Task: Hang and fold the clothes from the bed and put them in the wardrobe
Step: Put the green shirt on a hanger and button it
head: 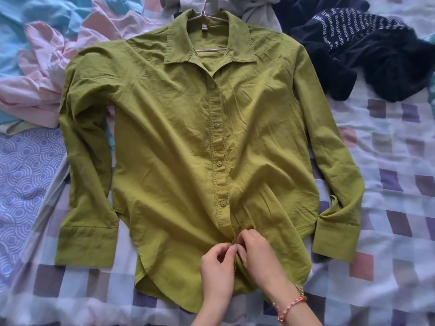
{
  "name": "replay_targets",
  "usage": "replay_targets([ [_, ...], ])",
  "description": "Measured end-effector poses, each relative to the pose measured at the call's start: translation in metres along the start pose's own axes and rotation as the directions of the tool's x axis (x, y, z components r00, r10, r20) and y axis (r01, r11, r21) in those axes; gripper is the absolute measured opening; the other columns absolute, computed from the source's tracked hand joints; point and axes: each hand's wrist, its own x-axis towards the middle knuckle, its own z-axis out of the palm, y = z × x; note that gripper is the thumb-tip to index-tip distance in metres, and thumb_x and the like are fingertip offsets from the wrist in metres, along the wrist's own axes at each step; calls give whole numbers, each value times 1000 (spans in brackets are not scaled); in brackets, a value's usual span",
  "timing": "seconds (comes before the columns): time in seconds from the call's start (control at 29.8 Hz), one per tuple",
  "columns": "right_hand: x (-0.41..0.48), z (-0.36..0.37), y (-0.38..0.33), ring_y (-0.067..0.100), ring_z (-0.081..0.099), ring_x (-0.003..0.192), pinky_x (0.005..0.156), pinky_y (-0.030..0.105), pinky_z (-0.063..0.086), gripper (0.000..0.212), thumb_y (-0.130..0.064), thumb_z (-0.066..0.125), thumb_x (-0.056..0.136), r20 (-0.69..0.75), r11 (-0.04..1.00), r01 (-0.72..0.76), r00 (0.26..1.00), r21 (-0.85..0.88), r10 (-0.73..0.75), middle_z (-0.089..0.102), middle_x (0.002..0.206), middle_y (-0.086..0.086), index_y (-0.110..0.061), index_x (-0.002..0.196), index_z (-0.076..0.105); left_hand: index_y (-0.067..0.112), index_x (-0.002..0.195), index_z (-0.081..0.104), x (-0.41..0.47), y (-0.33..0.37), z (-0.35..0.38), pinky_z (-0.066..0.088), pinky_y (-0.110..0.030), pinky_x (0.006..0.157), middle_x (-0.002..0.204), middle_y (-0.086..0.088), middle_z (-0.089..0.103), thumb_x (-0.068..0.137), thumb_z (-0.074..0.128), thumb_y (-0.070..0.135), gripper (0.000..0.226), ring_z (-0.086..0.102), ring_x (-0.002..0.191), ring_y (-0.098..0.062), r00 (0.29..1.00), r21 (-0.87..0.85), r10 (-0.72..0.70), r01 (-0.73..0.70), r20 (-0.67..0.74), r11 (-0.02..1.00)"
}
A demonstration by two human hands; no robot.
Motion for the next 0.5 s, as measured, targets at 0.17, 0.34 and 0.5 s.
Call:
replay_targets([
  [0.17,-3,-4,2,2,53,68,66,20,37,23,-22,52,93,-24,987,-20,999,157,24,55,70,-6,-16,72,56,22,60,63,9,-2,2,43,-12,59,57,17,66,83,66,4,30,57,57,3,999,16,-46,46,-2,999],
  [0.34,-6,0,5,-1,47,63,64,9,33,15,-12,60,88,-71,955,-18,997,295,41,52,67,-11,-5,77,68,17,62,64,11,-3,-2,40,-12,52,50,12,62,84,65,2,27,49,48,3,996,-24,-59,60,60,998],
  [0.5,-1,-2,9,-1,46,67,66,10,34,15,-9,56,90,2,948,-5,1000,317,5,47,68,-14,-8,77,64,10,63,62,15,3,-10,38,-13,44,46,6,54,91,55,4,30,45,43,2,975,-92,-138,156,172,983],
])
